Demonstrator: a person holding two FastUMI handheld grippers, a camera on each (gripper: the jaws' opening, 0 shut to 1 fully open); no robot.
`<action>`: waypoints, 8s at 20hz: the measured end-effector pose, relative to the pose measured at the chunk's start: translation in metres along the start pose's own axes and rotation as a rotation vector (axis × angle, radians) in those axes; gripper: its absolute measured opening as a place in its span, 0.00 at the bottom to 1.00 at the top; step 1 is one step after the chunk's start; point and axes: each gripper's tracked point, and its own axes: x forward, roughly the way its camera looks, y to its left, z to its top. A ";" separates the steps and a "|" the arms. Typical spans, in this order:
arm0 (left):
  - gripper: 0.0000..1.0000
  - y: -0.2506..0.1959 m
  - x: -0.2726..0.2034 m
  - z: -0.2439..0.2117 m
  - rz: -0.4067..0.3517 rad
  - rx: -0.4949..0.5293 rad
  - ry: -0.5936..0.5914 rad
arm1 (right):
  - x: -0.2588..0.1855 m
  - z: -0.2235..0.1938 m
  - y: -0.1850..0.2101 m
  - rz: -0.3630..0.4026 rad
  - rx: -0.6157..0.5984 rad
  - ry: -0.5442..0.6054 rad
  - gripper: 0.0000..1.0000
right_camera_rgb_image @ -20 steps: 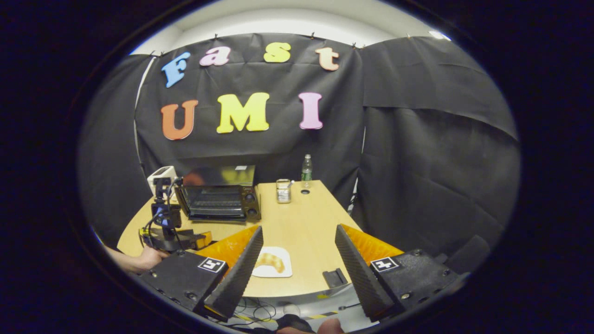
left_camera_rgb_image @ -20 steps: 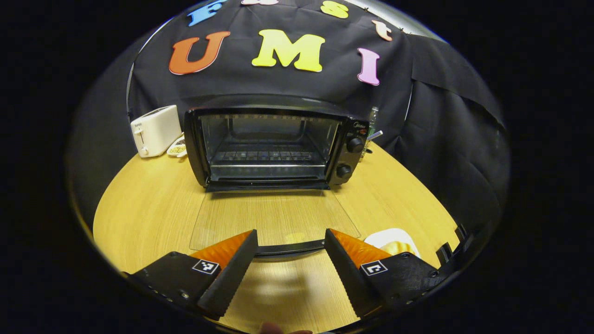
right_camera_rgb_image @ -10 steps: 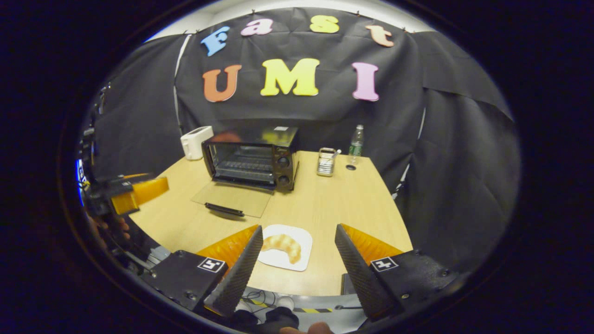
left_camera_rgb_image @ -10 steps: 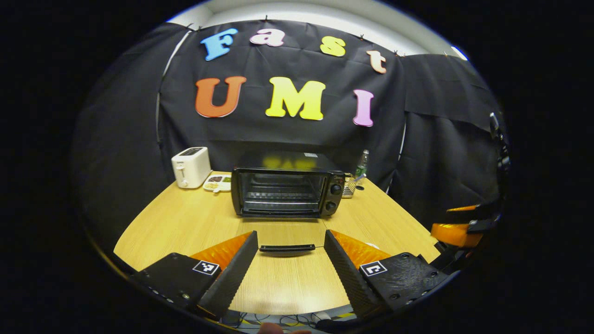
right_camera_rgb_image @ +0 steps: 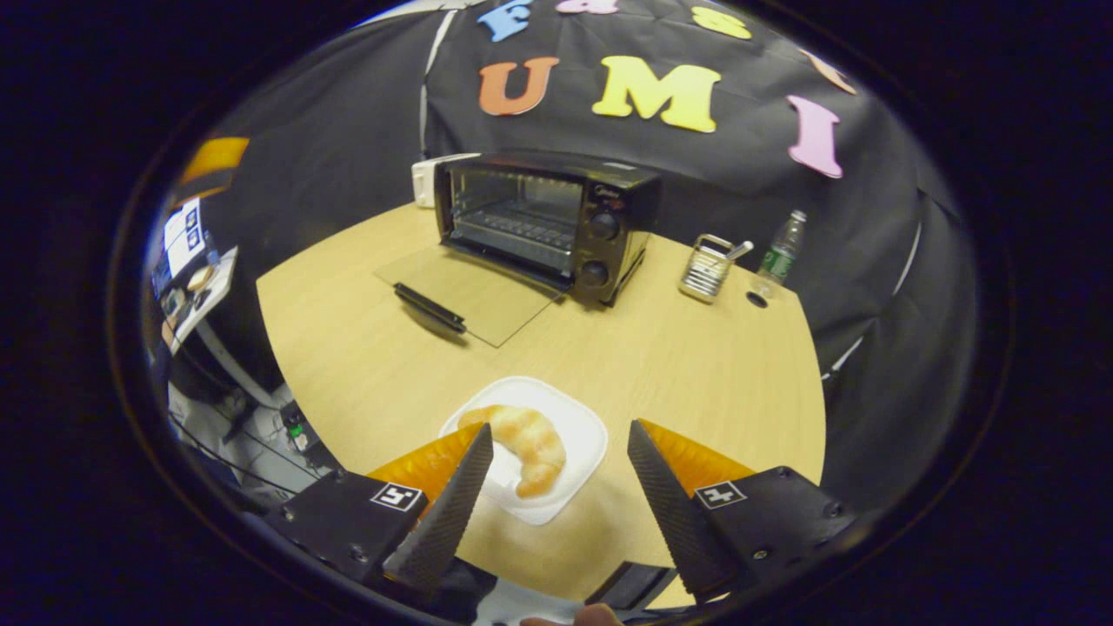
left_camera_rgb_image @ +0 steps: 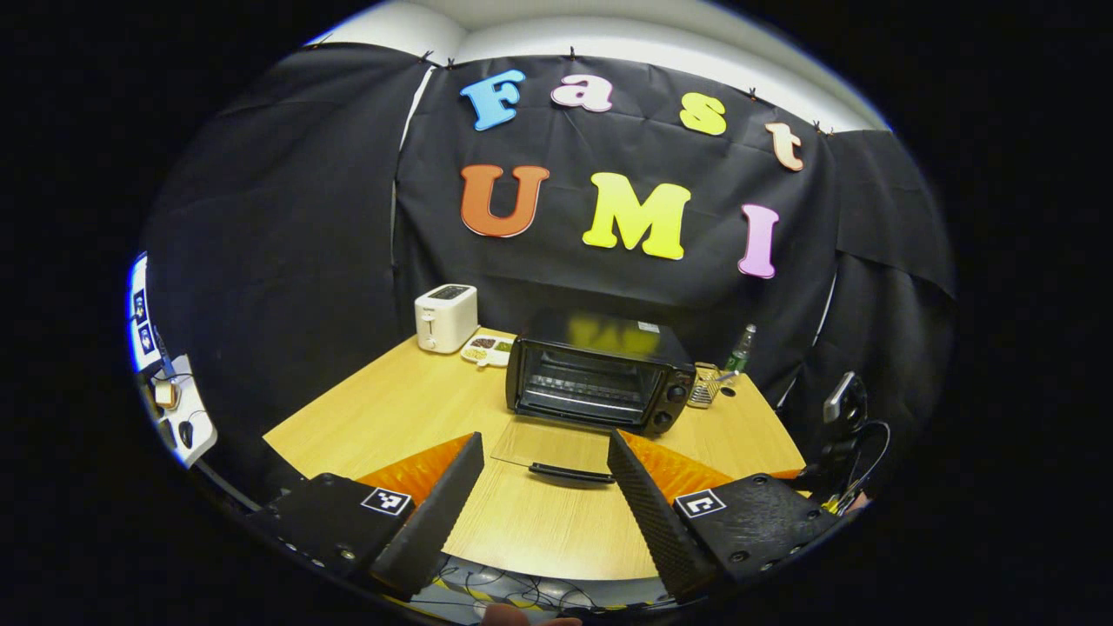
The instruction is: Open the electric oven with the left hand, put the food in, and close the electric oven.
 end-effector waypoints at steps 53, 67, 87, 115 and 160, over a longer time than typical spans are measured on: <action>0.95 0.182 0.066 -0.007 -0.201 0.072 0.215 | 0.204 0.243 0.065 -0.264 1.021 -0.379 0.34; 0.94 0.192 0.059 -0.012 -0.159 0.092 0.236 | 0.263 0.282 0.033 -0.282 0.935 -0.456 0.42; 0.94 0.100 0.074 -0.036 -0.288 0.055 0.213 | 0.059 0.179 0.114 -0.240 0.805 -0.345 0.96; 0.95 -0.034 0.184 -0.233 -0.247 0.100 0.437 | -0.174 0.072 0.059 -0.522 0.617 -0.182 0.96; 0.94 -0.067 -0.086 0.100 -0.268 0.003 -0.253 | -0.276 0.160 0.074 -0.310 0.373 -0.587 0.96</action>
